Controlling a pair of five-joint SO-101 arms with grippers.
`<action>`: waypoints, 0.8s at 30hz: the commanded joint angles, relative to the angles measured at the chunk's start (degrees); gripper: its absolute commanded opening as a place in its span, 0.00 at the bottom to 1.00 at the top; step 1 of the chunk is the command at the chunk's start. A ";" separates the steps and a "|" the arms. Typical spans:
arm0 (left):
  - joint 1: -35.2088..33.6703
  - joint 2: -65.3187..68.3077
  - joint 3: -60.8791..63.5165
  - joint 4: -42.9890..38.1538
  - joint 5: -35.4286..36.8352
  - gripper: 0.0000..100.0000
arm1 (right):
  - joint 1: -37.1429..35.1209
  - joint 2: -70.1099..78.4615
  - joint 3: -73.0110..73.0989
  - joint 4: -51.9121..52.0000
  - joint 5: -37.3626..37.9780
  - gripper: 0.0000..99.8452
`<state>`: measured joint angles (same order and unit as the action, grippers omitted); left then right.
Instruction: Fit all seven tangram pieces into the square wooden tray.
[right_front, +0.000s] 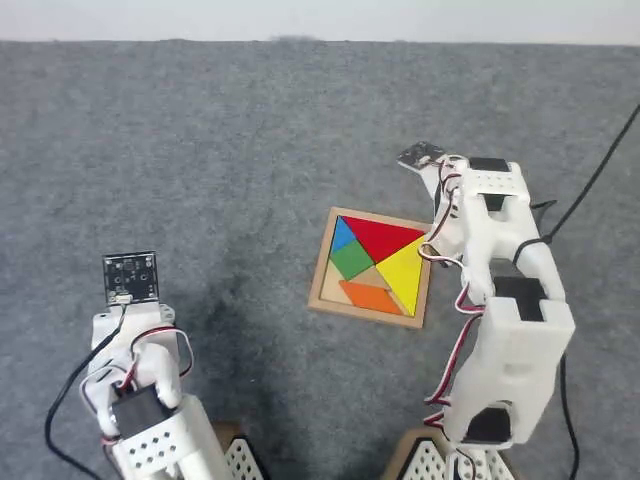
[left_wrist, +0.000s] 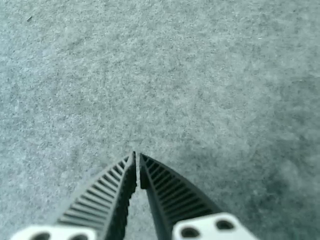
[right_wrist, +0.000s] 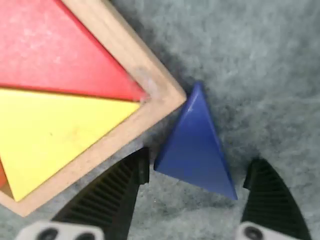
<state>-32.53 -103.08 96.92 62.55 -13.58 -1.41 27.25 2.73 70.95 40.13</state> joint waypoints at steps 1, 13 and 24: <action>0.35 -0.79 -0.48 0.09 -0.79 0.02 | -0.22 1.71 -2.73 0.40 0.97 0.24; 0.35 -0.79 -0.48 0.09 -0.79 0.02 | 2.51 -6.37 -2.46 0.75 -6.07 0.01; 0.35 -0.79 -0.48 0.09 -0.79 0.02 | 1.80 -23.60 1.76 4.53 -5.54 0.01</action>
<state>-32.53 -103.08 96.92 62.55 -13.58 1.23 11.69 3.96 74.55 34.59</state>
